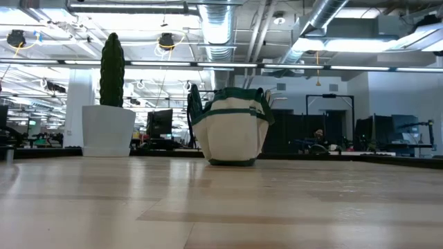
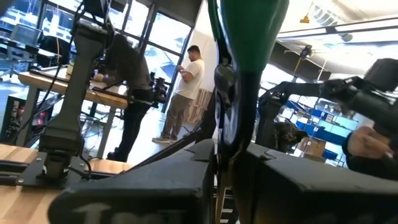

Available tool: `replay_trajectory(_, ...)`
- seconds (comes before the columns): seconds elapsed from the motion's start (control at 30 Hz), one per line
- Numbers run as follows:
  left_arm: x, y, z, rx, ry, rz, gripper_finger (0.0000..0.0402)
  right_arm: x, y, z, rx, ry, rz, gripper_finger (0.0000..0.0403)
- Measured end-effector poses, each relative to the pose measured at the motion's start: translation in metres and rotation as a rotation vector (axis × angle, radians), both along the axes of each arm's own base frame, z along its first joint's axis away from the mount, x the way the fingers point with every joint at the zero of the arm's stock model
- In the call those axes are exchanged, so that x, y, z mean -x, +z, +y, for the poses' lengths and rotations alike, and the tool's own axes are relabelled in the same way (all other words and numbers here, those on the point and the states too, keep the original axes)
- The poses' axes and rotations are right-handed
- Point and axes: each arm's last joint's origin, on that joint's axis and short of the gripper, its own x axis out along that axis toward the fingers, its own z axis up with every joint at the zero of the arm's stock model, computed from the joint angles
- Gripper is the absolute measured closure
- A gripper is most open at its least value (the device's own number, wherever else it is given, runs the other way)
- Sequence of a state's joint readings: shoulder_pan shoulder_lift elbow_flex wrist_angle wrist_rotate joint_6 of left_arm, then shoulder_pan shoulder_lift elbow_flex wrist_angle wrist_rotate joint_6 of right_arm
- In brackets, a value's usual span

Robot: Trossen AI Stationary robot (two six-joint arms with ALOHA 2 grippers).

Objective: Pick & Place Garden tools in Gardening bag
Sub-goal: Put the garden pruner into the side pocket of the gardening bag

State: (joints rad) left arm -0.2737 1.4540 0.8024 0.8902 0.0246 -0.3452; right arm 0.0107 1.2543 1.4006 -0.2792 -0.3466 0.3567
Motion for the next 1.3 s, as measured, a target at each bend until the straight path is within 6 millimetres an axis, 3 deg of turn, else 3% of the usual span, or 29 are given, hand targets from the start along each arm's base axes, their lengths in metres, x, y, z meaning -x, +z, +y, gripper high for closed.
replay_trajectory(0.27,-0.002,-0.006,0.003,-0.026,0.093,0.056,0.0392,0.050,0.025,0.013,-0.059,-0.113,-0.047,0.0345)
replay_trajectory(0.47,-0.004,-0.010,0.009,-0.037,0.127,0.105,0.0392,0.070,0.020,0.031,0.059,-0.399,0.014,0.0370)
replay_trajectory(0.57,-0.004,-0.008,0.013,-0.034,0.141,0.100,0.0392,0.075,0.015,0.044,0.108,-0.451,0.050,0.0392)
replay_trajectory(0.73,-0.003,-0.008,0.016,-0.037,0.149,0.113,0.0392,0.068,0.004,0.075,0.166,-0.499,0.074,0.0397)
replay_trajectory(0.9,-0.004,-0.010,0.015,-0.044,0.150,0.135,0.0392,0.052,-0.014,0.102,0.195,-0.694,0.095,0.0400)
replay_trajectory(1.07,-0.004,-0.010,0.015,-0.045,0.150,0.137,0.0392,0.038,-0.030,0.122,0.221,-0.636,0.138,0.0402)
replay_trajectory(1.3,-0.003,-0.011,0.015,-0.047,0.137,0.137,0.0392,0.035,-0.033,0.126,0.255,-0.611,0.139,0.0402)
